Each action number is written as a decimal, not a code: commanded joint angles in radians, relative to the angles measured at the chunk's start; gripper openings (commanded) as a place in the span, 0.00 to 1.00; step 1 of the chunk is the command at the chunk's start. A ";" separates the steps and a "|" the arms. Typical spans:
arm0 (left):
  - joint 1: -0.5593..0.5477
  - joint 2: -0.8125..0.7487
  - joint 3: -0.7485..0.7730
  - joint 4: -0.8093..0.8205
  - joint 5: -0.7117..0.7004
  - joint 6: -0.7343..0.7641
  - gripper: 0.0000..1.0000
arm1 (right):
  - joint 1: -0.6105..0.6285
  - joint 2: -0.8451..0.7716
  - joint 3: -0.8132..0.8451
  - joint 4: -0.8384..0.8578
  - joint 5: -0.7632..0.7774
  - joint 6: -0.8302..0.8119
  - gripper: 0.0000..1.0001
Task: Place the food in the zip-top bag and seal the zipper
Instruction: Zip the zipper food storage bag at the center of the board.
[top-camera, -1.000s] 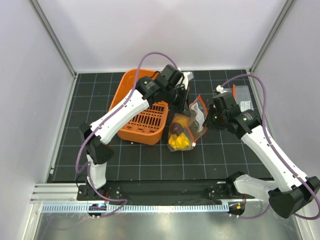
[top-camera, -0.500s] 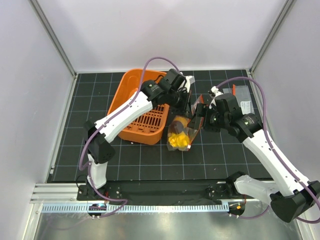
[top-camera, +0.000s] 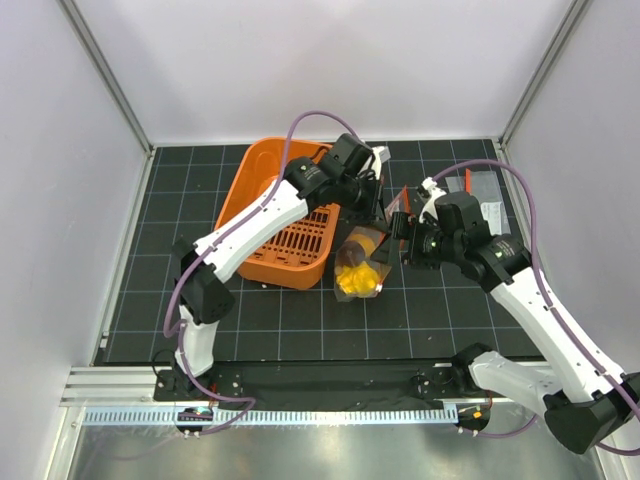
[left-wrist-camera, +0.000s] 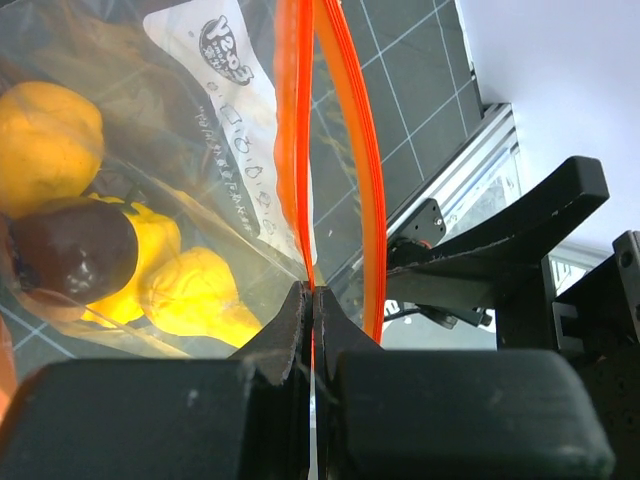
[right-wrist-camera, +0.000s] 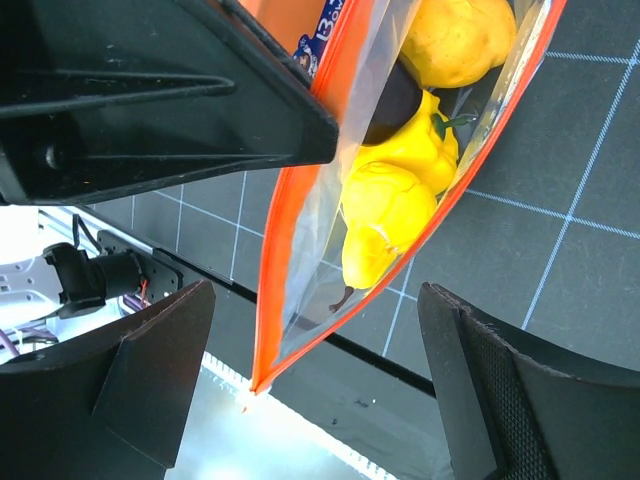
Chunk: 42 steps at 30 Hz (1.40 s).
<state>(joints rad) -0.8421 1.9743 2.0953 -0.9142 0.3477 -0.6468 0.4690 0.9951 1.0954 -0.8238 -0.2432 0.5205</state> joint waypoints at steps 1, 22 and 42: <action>0.005 0.003 0.042 0.064 -0.003 -0.023 0.00 | -0.001 -0.004 0.000 0.029 -0.025 0.007 0.90; -0.017 -0.472 -0.481 0.296 -0.119 0.088 0.85 | -0.001 0.149 0.193 -0.024 0.307 0.237 0.01; -0.163 -0.643 -0.951 0.889 -0.318 0.691 0.83 | -0.001 0.350 0.574 -0.339 0.340 0.612 0.01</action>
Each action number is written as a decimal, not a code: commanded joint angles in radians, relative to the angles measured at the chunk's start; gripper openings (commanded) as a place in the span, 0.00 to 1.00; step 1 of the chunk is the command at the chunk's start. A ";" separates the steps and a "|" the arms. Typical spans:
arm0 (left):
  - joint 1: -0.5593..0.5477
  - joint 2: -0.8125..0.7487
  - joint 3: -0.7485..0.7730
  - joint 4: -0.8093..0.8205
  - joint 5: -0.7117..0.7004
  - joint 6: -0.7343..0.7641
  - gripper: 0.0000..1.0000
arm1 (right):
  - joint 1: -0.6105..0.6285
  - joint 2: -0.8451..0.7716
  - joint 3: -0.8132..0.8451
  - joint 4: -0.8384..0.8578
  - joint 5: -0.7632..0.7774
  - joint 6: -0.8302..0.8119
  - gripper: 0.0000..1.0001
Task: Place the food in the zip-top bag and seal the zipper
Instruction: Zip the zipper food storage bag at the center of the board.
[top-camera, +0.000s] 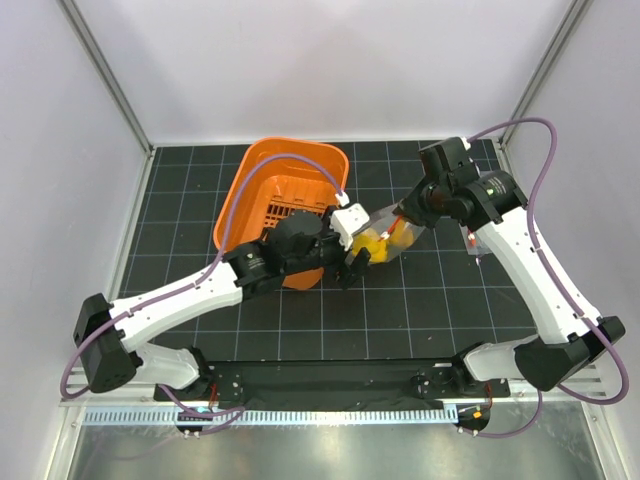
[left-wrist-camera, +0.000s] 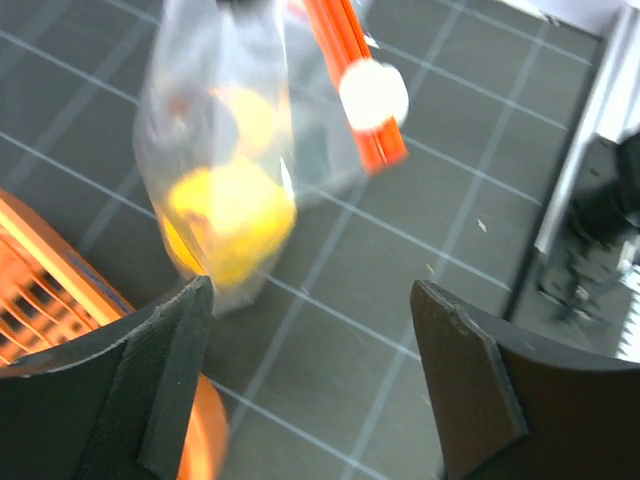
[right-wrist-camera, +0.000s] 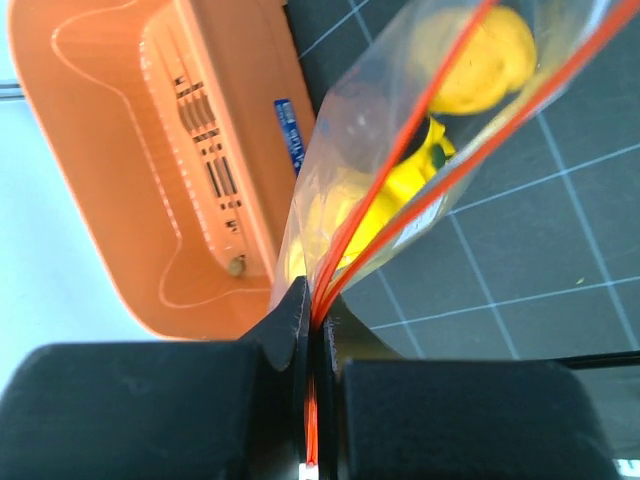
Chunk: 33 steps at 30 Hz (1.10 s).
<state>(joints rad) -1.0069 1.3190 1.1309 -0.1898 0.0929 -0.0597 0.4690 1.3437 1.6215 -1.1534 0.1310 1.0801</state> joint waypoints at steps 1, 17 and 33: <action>0.002 0.017 0.006 0.220 -0.071 0.112 0.82 | -0.001 0.003 0.044 -0.008 -0.042 0.056 0.01; 0.002 0.114 0.073 0.240 -0.065 0.146 0.00 | -0.001 -0.037 0.017 0.021 -0.074 0.024 0.53; 0.007 0.302 0.237 0.211 -0.235 0.028 0.00 | -0.006 -0.026 0.012 -0.112 -0.260 0.173 0.54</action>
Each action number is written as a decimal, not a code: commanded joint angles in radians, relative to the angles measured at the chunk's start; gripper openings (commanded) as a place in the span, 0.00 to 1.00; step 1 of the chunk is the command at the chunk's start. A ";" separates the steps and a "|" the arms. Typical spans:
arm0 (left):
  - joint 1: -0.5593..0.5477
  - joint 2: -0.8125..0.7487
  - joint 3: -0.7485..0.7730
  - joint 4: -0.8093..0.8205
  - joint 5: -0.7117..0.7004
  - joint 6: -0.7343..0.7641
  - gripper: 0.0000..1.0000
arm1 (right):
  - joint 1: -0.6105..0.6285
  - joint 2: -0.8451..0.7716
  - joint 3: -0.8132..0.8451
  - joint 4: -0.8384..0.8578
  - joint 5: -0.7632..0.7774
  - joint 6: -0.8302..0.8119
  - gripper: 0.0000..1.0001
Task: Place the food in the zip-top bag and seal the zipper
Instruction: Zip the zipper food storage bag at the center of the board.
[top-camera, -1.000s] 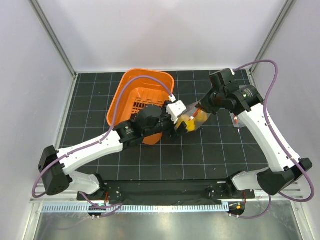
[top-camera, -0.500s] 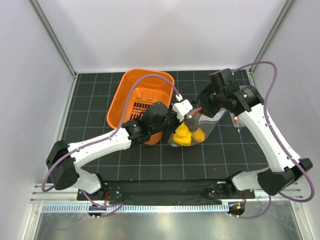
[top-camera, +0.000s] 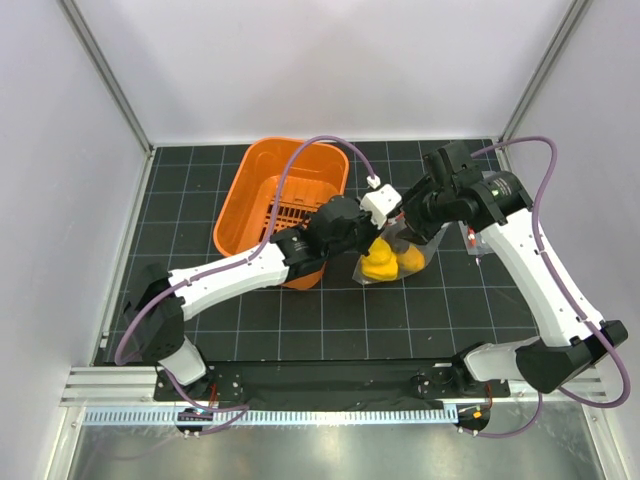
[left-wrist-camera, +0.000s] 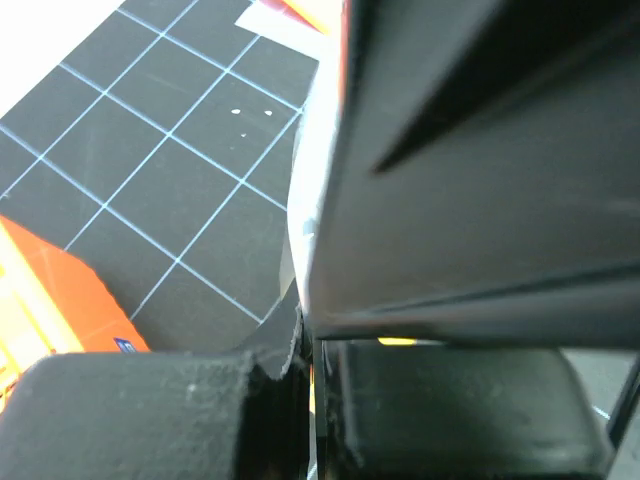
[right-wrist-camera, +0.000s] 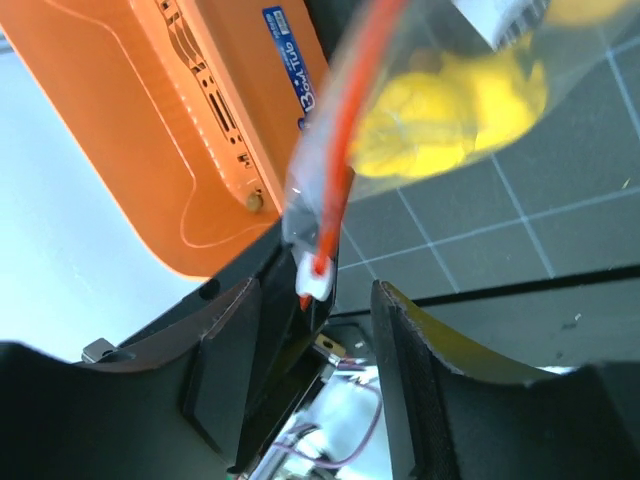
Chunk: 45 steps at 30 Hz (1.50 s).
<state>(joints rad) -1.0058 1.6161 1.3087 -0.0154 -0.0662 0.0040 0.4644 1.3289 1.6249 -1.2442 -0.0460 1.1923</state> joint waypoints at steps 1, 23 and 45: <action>0.006 0.008 0.063 0.037 -0.076 -0.036 0.00 | -0.003 -0.011 0.006 -0.029 -0.083 0.062 0.53; -0.007 -0.061 -0.006 0.061 -0.004 -0.056 0.00 | -0.030 -0.048 -0.088 0.083 0.029 0.162 0.35; -0.091 -0.134 -0.049 -0.012 0.023 0.025 0.00 | -0.179 -0.079 -0.171 0.135 0.060 0.125 0.01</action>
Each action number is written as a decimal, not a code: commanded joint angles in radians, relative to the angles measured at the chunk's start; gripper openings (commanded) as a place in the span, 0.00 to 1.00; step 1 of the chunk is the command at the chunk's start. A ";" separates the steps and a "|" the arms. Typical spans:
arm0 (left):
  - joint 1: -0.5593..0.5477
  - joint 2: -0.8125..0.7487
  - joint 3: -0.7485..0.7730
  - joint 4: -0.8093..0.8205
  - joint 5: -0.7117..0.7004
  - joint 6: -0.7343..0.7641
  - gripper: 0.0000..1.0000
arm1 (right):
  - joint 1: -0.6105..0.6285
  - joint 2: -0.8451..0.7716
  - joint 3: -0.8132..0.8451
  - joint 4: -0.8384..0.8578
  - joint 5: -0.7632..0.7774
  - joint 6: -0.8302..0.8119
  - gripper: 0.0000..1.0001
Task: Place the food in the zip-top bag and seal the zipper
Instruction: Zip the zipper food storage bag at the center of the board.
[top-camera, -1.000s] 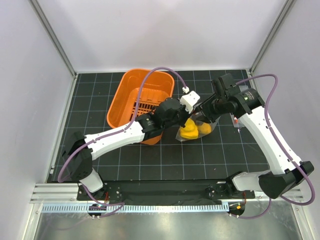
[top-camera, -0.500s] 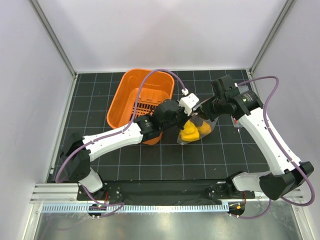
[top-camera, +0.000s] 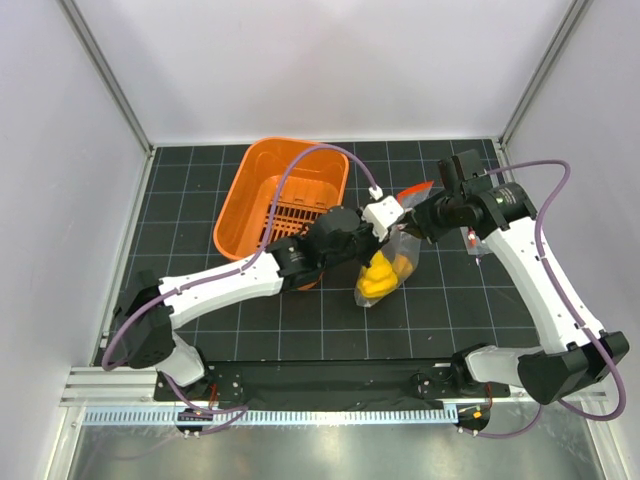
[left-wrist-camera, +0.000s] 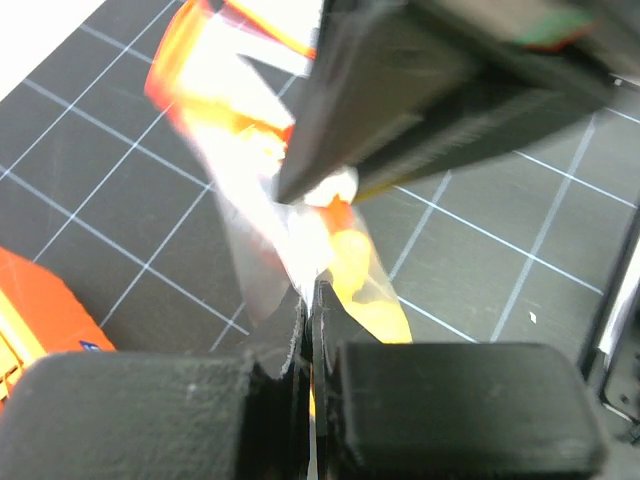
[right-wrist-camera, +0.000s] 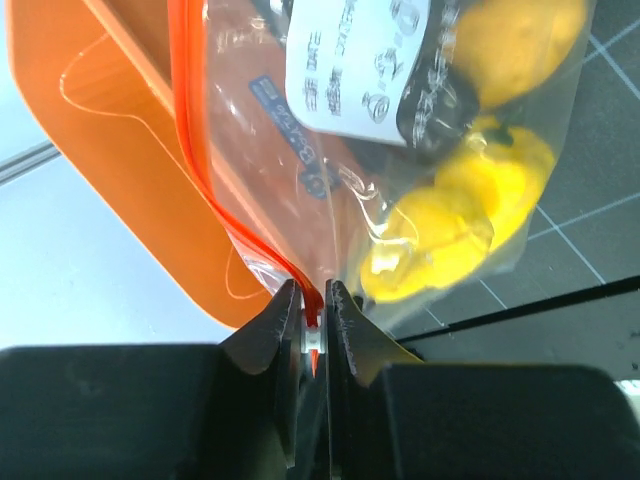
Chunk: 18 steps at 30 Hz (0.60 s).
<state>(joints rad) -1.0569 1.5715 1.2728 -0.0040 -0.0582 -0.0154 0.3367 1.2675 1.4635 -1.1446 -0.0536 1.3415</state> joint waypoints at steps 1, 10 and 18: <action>-0.048 -0.103 -0.018 -0.031 0.014 0.054 0.00 | -0.057 -0.016 -0.008 0.037 0.069 -0.030 0.01; -0.081 -0.113 -0.007 -0.133 -0.051 0.072 0.44 | -0.074 -0.005 -0.003 0.059 -0.002 -0.067 0.01; -0.081 -0.074 0.091 -0.126 -0.088 0.117 0.56 | -0.074 0.021 0.099 -0.036 -0.046 -0.074 0.01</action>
<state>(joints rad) -1.1378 1.4948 1.2835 -0.1486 -0.1165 0.0704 0.2642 1.2755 1.4765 -1.1419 -0.0834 1.2846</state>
